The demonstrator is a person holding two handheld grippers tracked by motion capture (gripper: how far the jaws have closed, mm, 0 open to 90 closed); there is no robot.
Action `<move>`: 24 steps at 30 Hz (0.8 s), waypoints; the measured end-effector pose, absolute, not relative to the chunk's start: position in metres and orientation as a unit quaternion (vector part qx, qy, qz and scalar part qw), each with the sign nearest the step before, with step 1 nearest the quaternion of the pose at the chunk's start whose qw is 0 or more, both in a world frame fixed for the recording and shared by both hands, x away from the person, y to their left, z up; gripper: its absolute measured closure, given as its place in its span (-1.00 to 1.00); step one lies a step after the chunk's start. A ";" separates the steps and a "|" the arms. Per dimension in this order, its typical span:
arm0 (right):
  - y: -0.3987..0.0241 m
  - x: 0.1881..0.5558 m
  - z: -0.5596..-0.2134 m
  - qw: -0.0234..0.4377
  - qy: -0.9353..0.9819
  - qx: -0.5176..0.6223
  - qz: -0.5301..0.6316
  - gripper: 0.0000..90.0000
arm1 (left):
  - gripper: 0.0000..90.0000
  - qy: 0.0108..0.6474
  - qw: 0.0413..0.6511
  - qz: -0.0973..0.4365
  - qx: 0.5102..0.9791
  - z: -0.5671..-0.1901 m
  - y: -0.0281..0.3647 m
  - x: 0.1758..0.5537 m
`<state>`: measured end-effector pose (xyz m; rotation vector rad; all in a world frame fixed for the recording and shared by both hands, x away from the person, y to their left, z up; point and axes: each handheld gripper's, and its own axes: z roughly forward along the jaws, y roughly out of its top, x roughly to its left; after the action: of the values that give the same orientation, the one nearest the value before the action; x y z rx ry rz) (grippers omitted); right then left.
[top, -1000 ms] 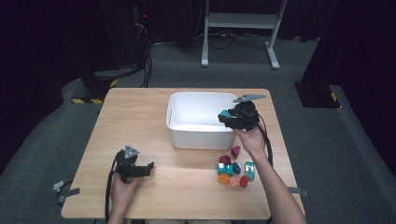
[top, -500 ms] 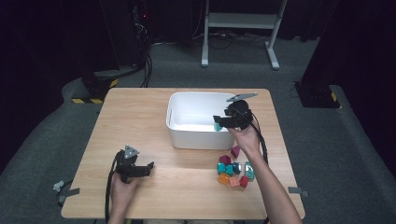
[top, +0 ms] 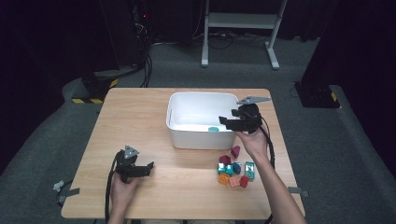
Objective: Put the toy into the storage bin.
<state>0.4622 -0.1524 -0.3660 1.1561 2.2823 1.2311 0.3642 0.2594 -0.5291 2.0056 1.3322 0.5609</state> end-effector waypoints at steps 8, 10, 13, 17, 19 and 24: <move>-0.173 0.447 -0.360 0.161 0.777 0.407 0.452 -0.18 | -0.83 0.509 0.329 0.214 0.766 -0.529 0.259 0.364; -0.178 0.443 -0.361 0.163 0.774 0.410 0.456 -0.18 | -0.83 0.509 0.329 0.214 0.766 -0.529 0.259 0.364; -0.182 0.439 -0.363 0.165 0.770 0.413 0.457 -0.18 | -0.83 0.509 0.329 0.214 0.766 -0.529 0.259 0.364; -0.191 0.431 -0.365 0.172 0.764 0.417 0.462 -0.17 | -0.83 0.509 0.329 0.214 0.766 -0.529 0.259 0.364; -0.195 0.428 -0.366 0.174 0.761 0.420 0.463 -0.17 | -0.83 0.509 0.329 0.214 0.766 -0.529 0.259 0.364; -0.205 0.416 -0.372 0.181 0.761 0.422 0.458 -0.16 | -0.83 0.509 0.328 0.214 0.766 -0.529 0.259 0.364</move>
<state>0.4160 -0.2049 -0.3719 1.1910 2.1500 1.2928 0.3642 0.2594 -0.5291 2.0065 1.3320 0.5615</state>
